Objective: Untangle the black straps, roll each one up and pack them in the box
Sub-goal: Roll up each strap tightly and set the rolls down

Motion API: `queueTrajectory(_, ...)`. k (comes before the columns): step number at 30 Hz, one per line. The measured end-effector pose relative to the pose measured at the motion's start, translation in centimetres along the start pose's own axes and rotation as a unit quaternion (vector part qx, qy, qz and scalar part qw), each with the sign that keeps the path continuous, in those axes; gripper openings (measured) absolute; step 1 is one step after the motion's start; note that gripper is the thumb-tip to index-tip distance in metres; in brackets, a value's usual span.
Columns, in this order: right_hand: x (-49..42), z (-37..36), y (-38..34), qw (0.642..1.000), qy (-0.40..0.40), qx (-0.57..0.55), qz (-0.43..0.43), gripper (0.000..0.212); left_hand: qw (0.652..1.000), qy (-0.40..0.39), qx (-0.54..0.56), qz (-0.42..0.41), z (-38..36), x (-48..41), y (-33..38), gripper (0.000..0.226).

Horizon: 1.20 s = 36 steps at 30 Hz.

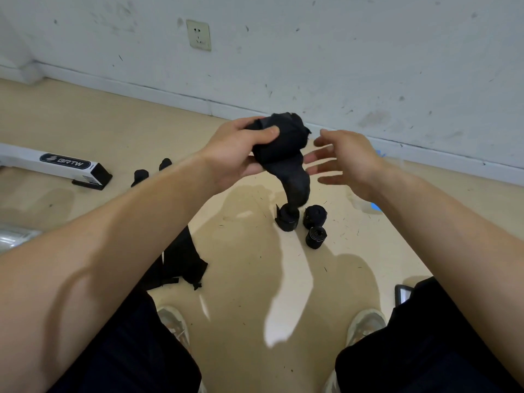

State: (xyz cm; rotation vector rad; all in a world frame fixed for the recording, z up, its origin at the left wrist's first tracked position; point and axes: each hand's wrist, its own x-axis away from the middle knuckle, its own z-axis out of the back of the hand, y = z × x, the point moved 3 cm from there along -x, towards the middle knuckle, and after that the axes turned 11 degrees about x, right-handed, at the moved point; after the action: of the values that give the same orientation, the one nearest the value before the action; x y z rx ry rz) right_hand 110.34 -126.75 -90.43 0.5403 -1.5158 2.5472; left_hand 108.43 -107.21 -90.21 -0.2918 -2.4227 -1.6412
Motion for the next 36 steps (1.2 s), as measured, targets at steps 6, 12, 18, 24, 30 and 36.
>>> queueTrajectory(6,0.8,-1.6,-0.7,0.989,-0.125,-0.017,0.077,0.007,0.999,0.036,0.037,0.004,1.1,-0.2,1.0,0.021)
queueTrajectory(12,1.0,-1.5,-1.6,0.981,-0.106,-0.07,0.143,0.024,0.999,0.043,0.03,0.001,1.0,0.0,0.6,0.029)
queueTrajectory(18,1.1,-0.5,-1.8,0.972,-0.127,-0.088,0.18,0.043,0.999,0.034,0.032,0.0,0.3,-0.1,-0.2,0.04)
queueTrajectory(24,0.9,0.0,-1.9,0.969,-0.074,0.03,0.235,0.04,0.999,0.016,0.034,0.023,0.0,0.2,-0.2,0.032)
queueTrajectory(30,1.4,-0.5,-2.4,0.952,0.021,0.139,0.271,0.013,0.999,0.009,0.033,0.038,0.0,0.4,-0.6,0.031)
queueTrajectory(36,1.1,-0.4,-2.7,0.918,0.096,0.218,0.316,0.008,0.999,0.014,0.026,0.033,-0.4,0.6,-1.2,0.04)
